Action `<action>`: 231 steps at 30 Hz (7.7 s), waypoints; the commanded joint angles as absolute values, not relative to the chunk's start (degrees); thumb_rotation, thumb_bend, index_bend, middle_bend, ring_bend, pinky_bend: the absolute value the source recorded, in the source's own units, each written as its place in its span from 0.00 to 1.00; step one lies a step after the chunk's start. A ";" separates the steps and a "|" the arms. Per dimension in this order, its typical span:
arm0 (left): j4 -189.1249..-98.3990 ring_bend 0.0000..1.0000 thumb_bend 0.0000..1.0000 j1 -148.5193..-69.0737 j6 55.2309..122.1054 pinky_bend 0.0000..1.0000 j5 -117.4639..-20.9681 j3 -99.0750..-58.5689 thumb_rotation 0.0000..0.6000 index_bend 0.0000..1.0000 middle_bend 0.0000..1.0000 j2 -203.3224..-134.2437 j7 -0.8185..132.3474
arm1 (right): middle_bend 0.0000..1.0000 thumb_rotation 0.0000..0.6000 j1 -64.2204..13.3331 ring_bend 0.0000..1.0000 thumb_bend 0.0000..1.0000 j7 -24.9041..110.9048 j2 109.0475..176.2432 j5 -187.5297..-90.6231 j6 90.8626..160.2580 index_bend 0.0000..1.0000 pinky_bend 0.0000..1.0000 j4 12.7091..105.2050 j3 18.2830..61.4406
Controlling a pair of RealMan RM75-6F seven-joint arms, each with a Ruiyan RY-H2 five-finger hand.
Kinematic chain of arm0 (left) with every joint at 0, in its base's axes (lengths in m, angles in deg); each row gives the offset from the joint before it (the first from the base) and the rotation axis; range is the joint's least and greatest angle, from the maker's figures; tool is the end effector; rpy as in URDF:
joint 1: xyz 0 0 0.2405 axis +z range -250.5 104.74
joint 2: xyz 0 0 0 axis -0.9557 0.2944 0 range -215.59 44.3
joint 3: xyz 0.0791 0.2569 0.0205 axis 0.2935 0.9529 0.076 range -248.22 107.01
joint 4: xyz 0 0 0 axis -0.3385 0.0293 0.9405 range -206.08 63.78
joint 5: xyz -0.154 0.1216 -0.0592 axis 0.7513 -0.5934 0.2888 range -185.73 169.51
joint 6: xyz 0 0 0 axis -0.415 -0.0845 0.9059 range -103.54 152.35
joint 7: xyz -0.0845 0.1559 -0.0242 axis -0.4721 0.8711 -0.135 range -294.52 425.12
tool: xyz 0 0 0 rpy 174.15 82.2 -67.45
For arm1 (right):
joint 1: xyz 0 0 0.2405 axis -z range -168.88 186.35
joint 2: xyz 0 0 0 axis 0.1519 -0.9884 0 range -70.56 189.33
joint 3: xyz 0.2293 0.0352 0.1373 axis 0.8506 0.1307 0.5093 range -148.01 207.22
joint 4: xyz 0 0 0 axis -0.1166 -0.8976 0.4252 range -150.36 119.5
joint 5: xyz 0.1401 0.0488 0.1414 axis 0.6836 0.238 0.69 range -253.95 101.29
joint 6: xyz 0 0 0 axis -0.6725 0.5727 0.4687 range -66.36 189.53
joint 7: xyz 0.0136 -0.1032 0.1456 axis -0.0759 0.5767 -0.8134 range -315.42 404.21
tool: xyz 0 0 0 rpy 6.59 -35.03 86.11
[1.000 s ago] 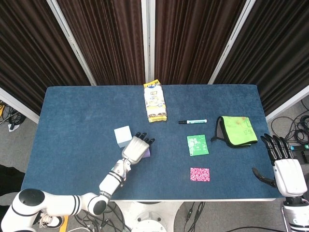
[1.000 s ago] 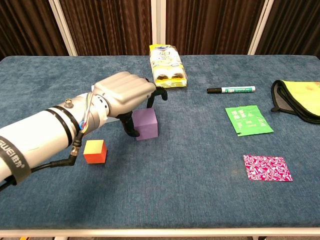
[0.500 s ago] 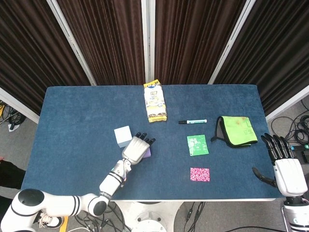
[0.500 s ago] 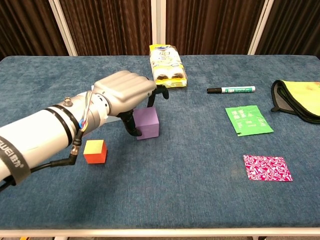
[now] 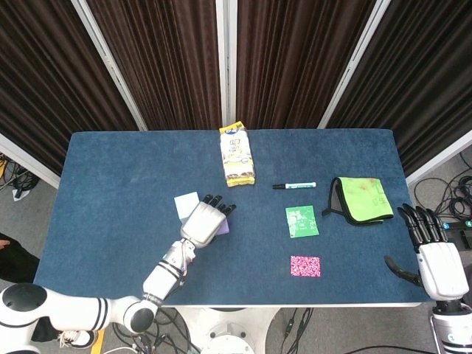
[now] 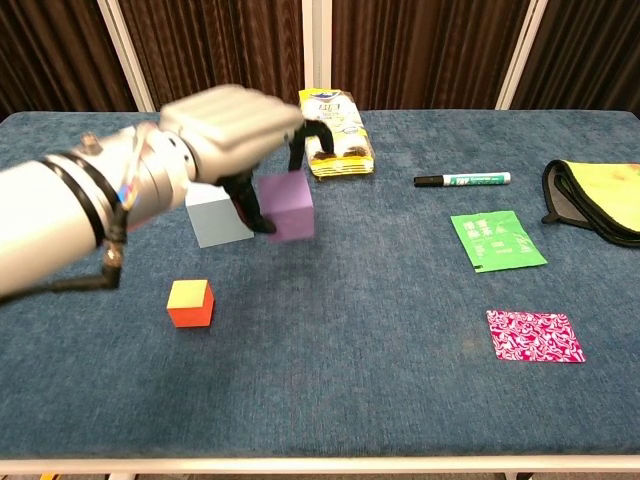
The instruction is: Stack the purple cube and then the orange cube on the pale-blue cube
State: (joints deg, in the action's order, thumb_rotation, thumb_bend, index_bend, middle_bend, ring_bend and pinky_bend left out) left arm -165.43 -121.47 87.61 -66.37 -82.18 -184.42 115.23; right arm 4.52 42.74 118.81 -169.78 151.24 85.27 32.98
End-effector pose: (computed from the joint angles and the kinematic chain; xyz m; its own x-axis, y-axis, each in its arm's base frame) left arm -0.0474 0.3434 -0.0651 0.6085 0.0866 0.7888 0.6972 -0.5332 -0.4792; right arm -0.2717 -0.2107 0.1896 0.3080 0.0727 0.9486 -0.9383 -0.1418 0.3155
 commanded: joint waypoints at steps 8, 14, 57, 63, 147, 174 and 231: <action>-170.03 0.22 0.20 -124.49 78.09 0.25 -62.83 -84.68 1.00 0.28 0.53 -171.35 110.98 | 0.06 1.00 4.24 0.00 0.13 45.24 119.73 -169.85 150.66 0.02 0.00 85.56 32.86; -165.77 0.22 0.20 -125.19 71.82 0.25 -67.07 -84.73 1.00 0.29 0.53 -167.45 100.46 | 0.06 1.00 3.99 0.00 0.13 47.29 120.44 -169.40 150.14 0.02 0.00 85.84 33.02; -157.15 0.24 0.20 -126.10 72.12 0.25 -65.25 -79.90 1.00 0.30 0.55 -167.43 89.43 | 0.06 1.00 3.53 0.00 0.13 50.42 121.78 -166.47 149.33 0.02 0.00 85.96 34.21; -156.26 0.24 0.20 -126.13 71.94 0.25 -64.85 -79.80 1.00 0.30 0.55 -167.74 88.58 | 0.06 1.00 3.62 0.00 0.13 50.47 121.86 -166.49 149.46 0.02 0.00 85.92 34.15; -172.06 0.32 0.13 -100.64 91.65 0.36 -92.04 -62.44 1.00 0.38 0.47 -155.79 79.09 | 0.06 1.00 3.39 0.00 0.13 50.30 121.66 -166.77 148.62 0.02 0.00 86.00 33.56; -164.35 0.32 0.15 -104.17 84.07 0.37 -86.86 -69.59 1.00 0.38 0.48 -173.41 85.10 | 0.06 1.00 3.27 0.00 0.13 49.50 121.35 -166.13 148.36 0.02 0.00 85.92 33.78; -156.31 0.39 0.29 -101.94 86.83 0.43 -87.44 -71.16 1.00 0.41 0.61 -179.24 81.88 | 0.06 1.00 3.19 0.00 0.13 48.74 121.04 -165.34 148.21 0.02 0.00 85.82 34.04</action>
